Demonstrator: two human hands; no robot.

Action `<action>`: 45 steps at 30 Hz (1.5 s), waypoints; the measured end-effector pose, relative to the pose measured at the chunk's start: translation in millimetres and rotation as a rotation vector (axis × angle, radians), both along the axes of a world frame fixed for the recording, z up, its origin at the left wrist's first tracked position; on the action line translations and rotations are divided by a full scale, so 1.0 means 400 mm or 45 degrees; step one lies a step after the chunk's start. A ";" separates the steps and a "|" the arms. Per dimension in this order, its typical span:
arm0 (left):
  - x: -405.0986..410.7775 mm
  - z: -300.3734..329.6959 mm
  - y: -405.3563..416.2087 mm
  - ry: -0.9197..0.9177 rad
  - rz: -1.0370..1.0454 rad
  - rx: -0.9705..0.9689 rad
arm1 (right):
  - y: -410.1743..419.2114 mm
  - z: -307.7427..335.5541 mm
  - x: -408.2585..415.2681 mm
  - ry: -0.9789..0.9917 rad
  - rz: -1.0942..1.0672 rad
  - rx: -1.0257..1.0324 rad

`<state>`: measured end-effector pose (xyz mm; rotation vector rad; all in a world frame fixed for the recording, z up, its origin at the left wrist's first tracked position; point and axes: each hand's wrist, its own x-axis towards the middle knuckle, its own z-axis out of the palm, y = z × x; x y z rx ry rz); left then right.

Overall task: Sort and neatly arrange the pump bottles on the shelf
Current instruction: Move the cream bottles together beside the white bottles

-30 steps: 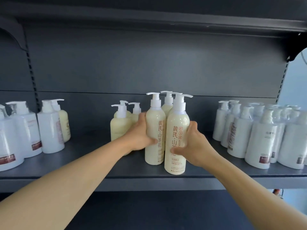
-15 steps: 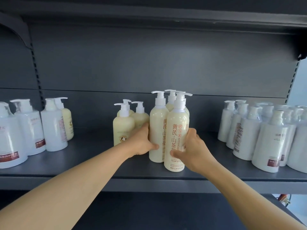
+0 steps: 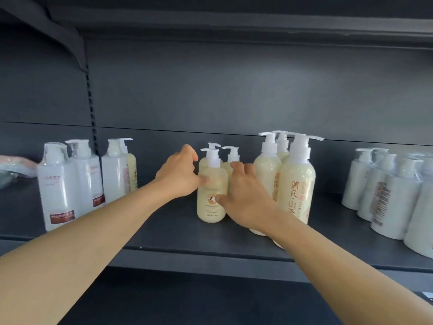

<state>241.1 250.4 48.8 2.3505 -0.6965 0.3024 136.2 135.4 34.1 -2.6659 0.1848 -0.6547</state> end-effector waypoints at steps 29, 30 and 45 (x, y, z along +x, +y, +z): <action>0.369 0.129 -0.141 0.088 -0.590 0.344 | -0.078 0.017 0.240 0.470 -0.114 0.179; 0.367 0.132 -0.134 0.094 -0.590 0.349 | -0.076 0.016 0.242 0.471 -0.118 0.170; 0.333 0.145 0.029 0.117 -0.375 0.443 | 0.013 0.014 0.287 0.494 -0.069 0.148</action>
